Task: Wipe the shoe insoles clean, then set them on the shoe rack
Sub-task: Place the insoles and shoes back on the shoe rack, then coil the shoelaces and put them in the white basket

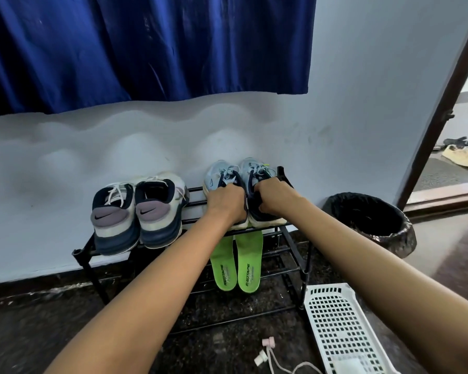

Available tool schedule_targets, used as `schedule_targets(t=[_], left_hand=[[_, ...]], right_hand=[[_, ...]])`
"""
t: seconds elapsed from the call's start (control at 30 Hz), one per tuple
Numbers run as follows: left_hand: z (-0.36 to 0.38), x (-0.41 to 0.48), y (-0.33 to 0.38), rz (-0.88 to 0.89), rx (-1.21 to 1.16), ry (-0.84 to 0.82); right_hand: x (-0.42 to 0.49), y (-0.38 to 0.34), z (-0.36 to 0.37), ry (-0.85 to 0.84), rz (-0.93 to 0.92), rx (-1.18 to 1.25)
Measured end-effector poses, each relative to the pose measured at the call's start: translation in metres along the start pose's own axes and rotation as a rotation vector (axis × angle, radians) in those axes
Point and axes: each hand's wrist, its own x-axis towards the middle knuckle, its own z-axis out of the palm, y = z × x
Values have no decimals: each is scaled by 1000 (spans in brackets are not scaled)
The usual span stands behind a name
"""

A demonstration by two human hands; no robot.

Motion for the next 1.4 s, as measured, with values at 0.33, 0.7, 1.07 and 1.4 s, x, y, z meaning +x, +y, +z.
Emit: schedule_targets(t=[0.33, 0.7, 1.07, 1.4], left_hand=[[7, -4, -6, -7, -90, -8], [46, -64, 22, 10, -474, 448], [210, -167, 72, -163, -766, 58], [316, -204, 90, -155, -685, -330]], right_hand=[[4, 8, 8, -24, -4, 73], [-59, 24, 34, 500, 15, 472], [-158, 41, 198, 491, 135, 679], [-205, 59, 356, -262, 348, 459]])
